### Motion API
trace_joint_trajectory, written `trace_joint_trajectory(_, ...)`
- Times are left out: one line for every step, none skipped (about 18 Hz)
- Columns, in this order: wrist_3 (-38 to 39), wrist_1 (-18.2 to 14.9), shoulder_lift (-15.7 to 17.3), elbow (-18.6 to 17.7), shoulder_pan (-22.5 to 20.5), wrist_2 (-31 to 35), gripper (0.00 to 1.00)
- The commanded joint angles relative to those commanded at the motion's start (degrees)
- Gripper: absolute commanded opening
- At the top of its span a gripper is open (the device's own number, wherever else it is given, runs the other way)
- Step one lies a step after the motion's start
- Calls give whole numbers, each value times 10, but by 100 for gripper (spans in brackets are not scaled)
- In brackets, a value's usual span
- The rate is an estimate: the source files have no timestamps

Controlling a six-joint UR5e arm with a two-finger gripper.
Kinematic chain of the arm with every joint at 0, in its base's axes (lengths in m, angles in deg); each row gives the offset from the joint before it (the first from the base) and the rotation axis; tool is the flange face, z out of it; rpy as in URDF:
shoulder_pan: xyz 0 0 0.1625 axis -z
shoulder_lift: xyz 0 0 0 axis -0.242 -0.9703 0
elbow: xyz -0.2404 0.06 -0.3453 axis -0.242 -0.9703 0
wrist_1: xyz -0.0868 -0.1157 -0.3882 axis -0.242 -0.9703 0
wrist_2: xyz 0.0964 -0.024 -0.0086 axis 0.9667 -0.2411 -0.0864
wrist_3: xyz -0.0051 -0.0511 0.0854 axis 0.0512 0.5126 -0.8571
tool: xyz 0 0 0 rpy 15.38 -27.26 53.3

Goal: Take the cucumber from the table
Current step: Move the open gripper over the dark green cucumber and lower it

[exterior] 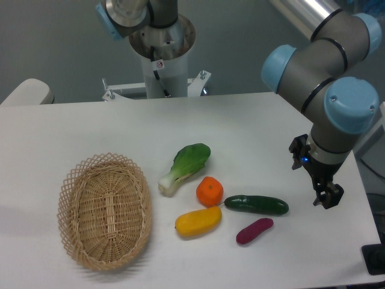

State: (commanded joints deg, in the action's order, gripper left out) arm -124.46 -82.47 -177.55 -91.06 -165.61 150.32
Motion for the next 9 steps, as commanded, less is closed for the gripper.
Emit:
trace_joint_trajectory(0, 0, 0, -2, 1, 0, 100)
trace_joint_trajectory(0, 1, 1, -4, 1, 0, 100)
trace_joint_trajectory(0, 1, 1, -5, 1, 0, 100)
trace_joint_trajectory(1, 1, 1, -7, 3, 0, 100)
trace_joint_trajectory(4, 3, 1, -15, 3, -1, 100)
trace_joint_trajectory(9, 8, 2, -25, 3, -2, 100)
trace_joint_trajectory(11, 21, 2, -33, 4, -2, 100)
trace_joint_trajectory(13, 37, 3, -44, 8, -1, 100)
trace_joint_trajectory(16, 53, 3, -54, 12, 0, 100)
